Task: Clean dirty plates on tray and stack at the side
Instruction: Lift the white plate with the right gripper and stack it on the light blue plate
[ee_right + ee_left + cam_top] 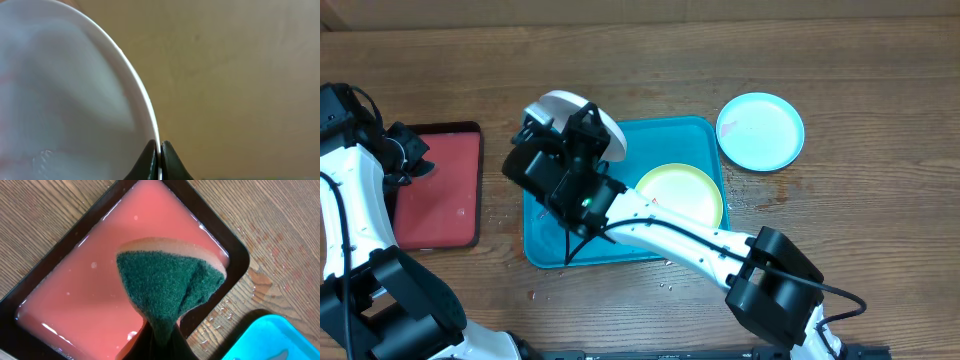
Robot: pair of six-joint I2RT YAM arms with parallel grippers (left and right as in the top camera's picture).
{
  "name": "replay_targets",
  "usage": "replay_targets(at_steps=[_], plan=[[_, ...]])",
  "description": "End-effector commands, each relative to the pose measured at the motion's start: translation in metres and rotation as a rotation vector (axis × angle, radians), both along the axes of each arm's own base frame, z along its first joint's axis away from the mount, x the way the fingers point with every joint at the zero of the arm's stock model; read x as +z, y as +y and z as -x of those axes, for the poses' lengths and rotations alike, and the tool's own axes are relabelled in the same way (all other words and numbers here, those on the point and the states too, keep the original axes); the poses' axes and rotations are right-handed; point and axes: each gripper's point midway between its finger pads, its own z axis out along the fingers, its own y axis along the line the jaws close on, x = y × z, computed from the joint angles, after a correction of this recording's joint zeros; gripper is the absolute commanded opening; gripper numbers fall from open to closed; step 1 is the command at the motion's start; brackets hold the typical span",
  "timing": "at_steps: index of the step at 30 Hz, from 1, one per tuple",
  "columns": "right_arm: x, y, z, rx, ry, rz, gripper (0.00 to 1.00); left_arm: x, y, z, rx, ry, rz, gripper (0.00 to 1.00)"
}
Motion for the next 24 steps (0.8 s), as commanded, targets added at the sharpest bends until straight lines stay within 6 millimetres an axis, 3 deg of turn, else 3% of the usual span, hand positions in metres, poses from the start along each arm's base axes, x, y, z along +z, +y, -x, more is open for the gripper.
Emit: replay_targets(at_steps=[1, 4, 5, 7, 10, 11, 15, 22, 24], plan=[[0.025, -0.040, -0.025, -0.133, -0.043, -0.282, 0.03, 0.009, 0.003, -0.003, 0.012, -0.025, -0.009, 0.04], [0.018, -0.063, -0.031, -0.131, 0.116, -0.460, 0.03, 0.009, 0.003, -0.003, 0.012, -0.025, -0.009, 0.04], [0.020, -0.075, -0.029, -0.107, 0.272, -0.638, 0.04, 0.009, 0.003, -0.003, 0.012, -0.025, -0.009, 0.04], [0.029, -0.094, -0.031, -0.113, 0.372, -0.792, 0.04, 0.010, 0.002, -0.004, 0.008, -0.029, -0.004, 0.04], [0.038, -0.140, -0.037, -0.169, 0.476, -0.975, 0.04, 0.010, 0.002, -0.004, 0.008, -0.029, -0.003, 0.04], [0.034, -0.173, -0.041, -0.216, 0.539, -1.035, 0.04, 0.009, 0.002, -0.004, 0.008, -0.029, -0.003, 0.04], [0.008, -0.249, -0.049, -0.375, 0.614, -1.135, 0.04, 0.009, 0.002, -0.004, 0.008, -0.029, -0.003, 0.04], [-0.044, -0.359, -0.044, -0.645, 0.604, -1.237, 0.04, 0.010, 0.001, -0.004, 0.007, -0.031, -0.001, 0.04], [-0.058, -0.378, -0.041, -0.690, 0.592, -1.249, 0.04, 0.010, 0.001, -0.005, 0.005, -0.033, 0.002, 0.04]])
